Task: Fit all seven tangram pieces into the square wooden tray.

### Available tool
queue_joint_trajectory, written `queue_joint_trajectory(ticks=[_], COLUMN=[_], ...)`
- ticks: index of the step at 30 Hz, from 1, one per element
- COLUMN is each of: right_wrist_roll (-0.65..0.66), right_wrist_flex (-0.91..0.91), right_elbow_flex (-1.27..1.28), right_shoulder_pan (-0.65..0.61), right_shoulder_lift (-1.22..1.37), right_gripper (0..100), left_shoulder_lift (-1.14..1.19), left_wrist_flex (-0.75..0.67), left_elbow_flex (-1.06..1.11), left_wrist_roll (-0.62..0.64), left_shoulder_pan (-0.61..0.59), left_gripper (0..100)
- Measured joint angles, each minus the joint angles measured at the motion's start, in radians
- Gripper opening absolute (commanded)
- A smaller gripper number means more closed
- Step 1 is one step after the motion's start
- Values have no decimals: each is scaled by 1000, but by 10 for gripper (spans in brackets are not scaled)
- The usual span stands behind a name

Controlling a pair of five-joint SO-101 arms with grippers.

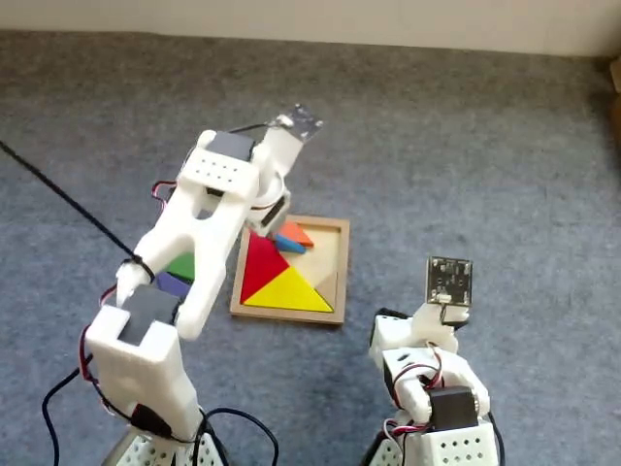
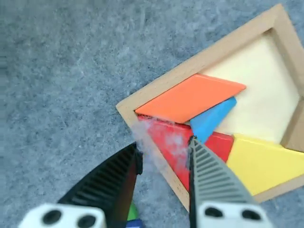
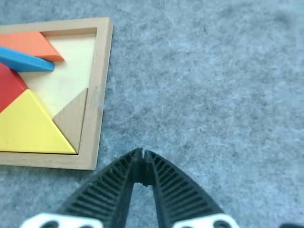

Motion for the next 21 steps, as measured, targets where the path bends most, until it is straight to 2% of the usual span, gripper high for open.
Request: queue_joint_trajectory(ticks=[6, 13, 21], right_wrist_roll=[0, 0, 0], right_wrist_flex=[0, 0, 0], right_elbow_flex=[0, 0, 0], right_shoulder_pan=[0, 0, 0], right_shoulder_lift=[0, 0, 0], right_gripper=[5, 5, 5], left_shoulder_lift=[57, 57, 57], left_wrist_flex=[-66, -75, 157], left_elbow_flex=[0, -72, -222], left_wrist_roll=[0, 0, 0], left_shoulder_pan=[-23, -23, -3], left_gripper=[168, 165, 164])
